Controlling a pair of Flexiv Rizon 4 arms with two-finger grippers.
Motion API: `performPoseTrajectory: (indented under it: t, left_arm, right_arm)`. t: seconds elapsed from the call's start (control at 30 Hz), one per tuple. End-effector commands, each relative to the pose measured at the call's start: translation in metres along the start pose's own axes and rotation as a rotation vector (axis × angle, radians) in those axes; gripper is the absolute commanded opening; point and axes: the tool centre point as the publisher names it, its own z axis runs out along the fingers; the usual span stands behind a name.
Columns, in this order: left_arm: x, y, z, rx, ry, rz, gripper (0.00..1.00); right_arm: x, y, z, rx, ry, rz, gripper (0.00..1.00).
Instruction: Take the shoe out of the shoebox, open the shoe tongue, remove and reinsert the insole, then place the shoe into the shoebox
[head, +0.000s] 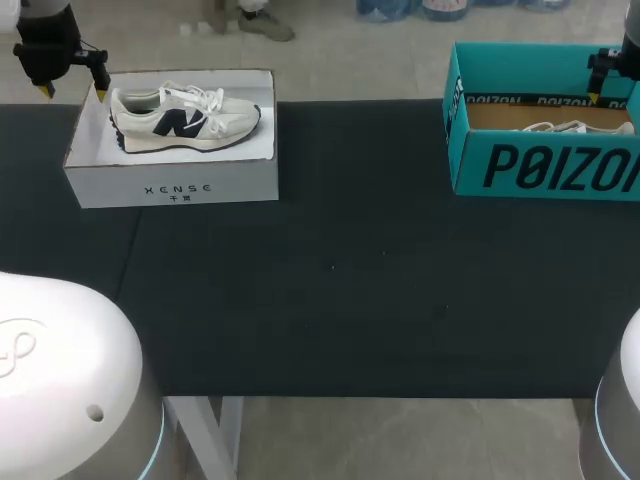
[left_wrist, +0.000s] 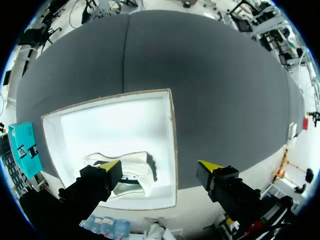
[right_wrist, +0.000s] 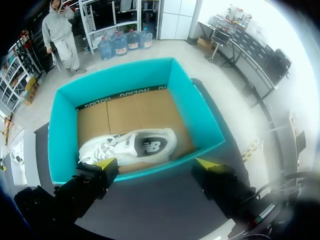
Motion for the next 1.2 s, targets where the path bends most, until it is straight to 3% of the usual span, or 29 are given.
performPoseTrajectory:
  t: [0.03,0.77,1.2]
  left_arm:
    - [0.001,0.026,0.018,0.027,-0.006,-0.012,1.00]
    - [-0.004,0.064,0.065,0.062,-0.004,-0.090,1.00]
    - [-0.009,0.073,0.081,0.087,-0.004,-0.092,1.00]
  right_arm:
    - [0.000,-0.001,0.000,-0.002,0.000,0.000,1.00]
    - [0.000,-0.001,0.000,-0.002,0.000,0.000,1.00]
    - [0.000,-0.001,0.000,-0.002,0.000,0.000,1.00]
